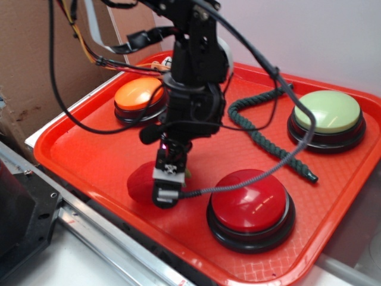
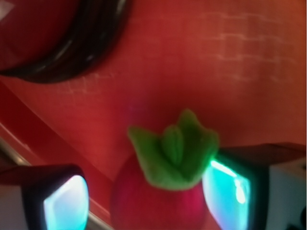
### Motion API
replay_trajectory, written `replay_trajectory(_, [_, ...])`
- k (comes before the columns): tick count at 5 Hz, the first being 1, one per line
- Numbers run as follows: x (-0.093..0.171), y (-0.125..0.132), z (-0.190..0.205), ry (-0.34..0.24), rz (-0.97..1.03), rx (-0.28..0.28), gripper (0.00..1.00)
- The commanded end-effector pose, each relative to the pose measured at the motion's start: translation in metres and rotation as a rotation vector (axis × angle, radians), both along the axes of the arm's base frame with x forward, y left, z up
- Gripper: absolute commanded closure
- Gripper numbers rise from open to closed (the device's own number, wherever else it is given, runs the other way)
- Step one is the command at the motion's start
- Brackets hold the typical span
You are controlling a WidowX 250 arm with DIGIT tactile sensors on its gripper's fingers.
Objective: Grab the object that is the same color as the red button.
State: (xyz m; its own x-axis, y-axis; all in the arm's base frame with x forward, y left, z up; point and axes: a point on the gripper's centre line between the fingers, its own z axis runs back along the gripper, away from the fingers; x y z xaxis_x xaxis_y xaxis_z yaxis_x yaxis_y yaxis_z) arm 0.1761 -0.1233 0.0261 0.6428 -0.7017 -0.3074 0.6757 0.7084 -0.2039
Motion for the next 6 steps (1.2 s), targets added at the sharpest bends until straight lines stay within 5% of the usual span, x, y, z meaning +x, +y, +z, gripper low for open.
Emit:
replay_trajectory(1, [-0.006,0.002,0.007,0.017,0.05,0.009,0.0])
replay_trajectory(2, [-0.007,0.006,0.005,0.041,0.074,0.034,0.95])
replay_trajectory(5, [-0.007,0.004,0.013,0.047,0.088,0.113,1.0])
replay_trajectory(6, [-0.003,0.007,0.051,-0.055,0.174,0.153,1.0])
